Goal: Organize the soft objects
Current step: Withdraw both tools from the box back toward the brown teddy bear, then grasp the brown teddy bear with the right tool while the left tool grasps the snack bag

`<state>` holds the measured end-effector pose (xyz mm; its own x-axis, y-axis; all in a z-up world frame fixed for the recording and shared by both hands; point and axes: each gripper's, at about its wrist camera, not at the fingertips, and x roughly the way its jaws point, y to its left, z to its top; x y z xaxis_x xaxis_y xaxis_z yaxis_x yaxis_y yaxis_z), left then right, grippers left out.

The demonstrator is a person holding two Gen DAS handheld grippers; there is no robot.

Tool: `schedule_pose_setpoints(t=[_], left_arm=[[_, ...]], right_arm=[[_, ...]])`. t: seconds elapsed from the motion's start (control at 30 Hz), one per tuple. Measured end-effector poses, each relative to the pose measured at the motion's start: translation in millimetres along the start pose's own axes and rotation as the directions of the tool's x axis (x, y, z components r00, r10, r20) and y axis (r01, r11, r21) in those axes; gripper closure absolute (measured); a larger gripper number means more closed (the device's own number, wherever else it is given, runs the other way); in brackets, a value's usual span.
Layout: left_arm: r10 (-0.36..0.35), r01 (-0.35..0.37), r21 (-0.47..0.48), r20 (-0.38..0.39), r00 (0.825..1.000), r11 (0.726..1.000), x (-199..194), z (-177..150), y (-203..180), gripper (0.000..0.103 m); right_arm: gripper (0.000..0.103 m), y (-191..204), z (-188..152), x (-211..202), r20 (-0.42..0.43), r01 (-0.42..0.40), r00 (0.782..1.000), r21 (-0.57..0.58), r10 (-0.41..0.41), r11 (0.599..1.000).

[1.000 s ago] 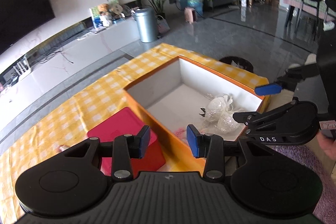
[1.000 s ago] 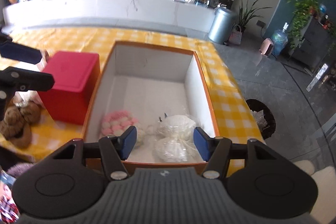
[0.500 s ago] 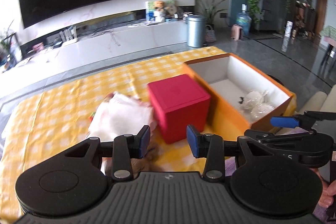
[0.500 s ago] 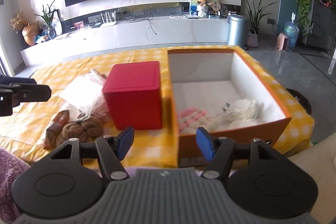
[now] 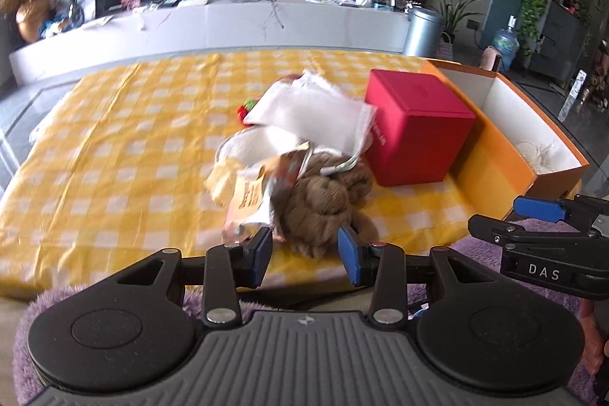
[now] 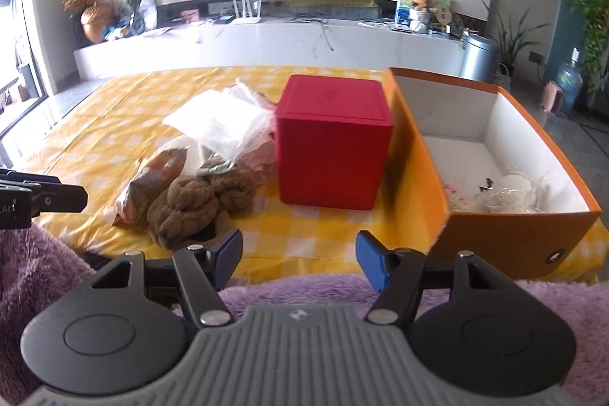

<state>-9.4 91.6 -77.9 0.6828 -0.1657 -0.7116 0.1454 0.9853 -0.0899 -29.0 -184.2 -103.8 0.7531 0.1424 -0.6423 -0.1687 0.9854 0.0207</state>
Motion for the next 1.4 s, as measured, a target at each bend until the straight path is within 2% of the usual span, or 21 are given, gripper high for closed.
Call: schedule_pose_setpoints(t=[0.33, 0.47, 0.63, 0.83, 1.03, 1.1, 1.13, 1.23, 1.3, 1.4], left_arm=[[0.004, -0.006, -0.037, -0.043, 0.999, 0.999, 12.9, 1.7, 18.0, 0.056], [0.046, -0.047, -0.013, -0.084, 0.995, 0.999, 27.9, 17.6, 25.5, 0.056], [0.037, -0.044, -0.068, -0.090, 0.995, 0.997, 35.2, 26.6, 44.5, 0.056], [0.036, -0.049, -0.122, -0.103, 0.994, 0.991, 44.8, 20.3, 57.8, 0.056], [0.003, -0.021, -0.136, -0.131, 0.991, 0.991, 57.3, 23.2, 59.6, 0.056], [-0.002, -0.016, -0.127, -0.142, 0.990, 0.992, 61.0, 23.3, 57.7, 0.053], [-0.005, -0.013, -0.123, -0.146, 0.989, 0.992, 62.4, 23.7, 56.9, 0.053], [-0.023, 0.007, -0.112, -0.140, 0.990, 0.994, 64.1, 24.8, 53.3, 0.046], [-0.023, 0.010, -0.087, -0.140, 0.990, 0.996, 64.8, 24.6, 48.9, 0.037], [0.006, -0.013, -0.045, -0.163, 0.987, 0.999, 70.3, 24.8, 40.7, 0.036]], right_arm=[[0.038, 29.2, 6.5, 34.8, -0.083, -0.089, 0.993, -0.047, 0.085, 0.995], [0.038, 43.3, 16.9, 54.2, -0.126, -0.141, 0.983, -0.053, 0.133, 0.989], [0.036, 64.9, 29.5, 80.8, -0.166, -0.205, 0.966, -0.031, 0.197, 0.978], [0.026, 81.0, 35.6, 118.9, -0.216, -0.194, 0.958, -0.003, 0.189, 0.981], [0.023, 83.4, 31.4, 146.2, -0.254, -0.197, 0.946, 0.035, 0.200, 0.980], [0.029, 83.1, 29.7, 147.9, -0.249, -0.206, 0.946, 0.033, 0.208, 0.978], [0.040, 82.6, 29.3, 147.1, -0.248, -0.217, 0.944, 0.029, 0.217, 0.976], [0.049, 80.6, 29.7, 139.1, -0.266, -0.237, 0.937, -0.006, 0.227, 0.972], [0.050, 75.3, 29.6, 133.6, -0.293, -0.234, 0.932, -0.037, 0.213, 0.972], [0.050, 58.9, 28.6, 126.8, -0.332, -0.203, 0.926, -0.043, 0.178, 0.978]])
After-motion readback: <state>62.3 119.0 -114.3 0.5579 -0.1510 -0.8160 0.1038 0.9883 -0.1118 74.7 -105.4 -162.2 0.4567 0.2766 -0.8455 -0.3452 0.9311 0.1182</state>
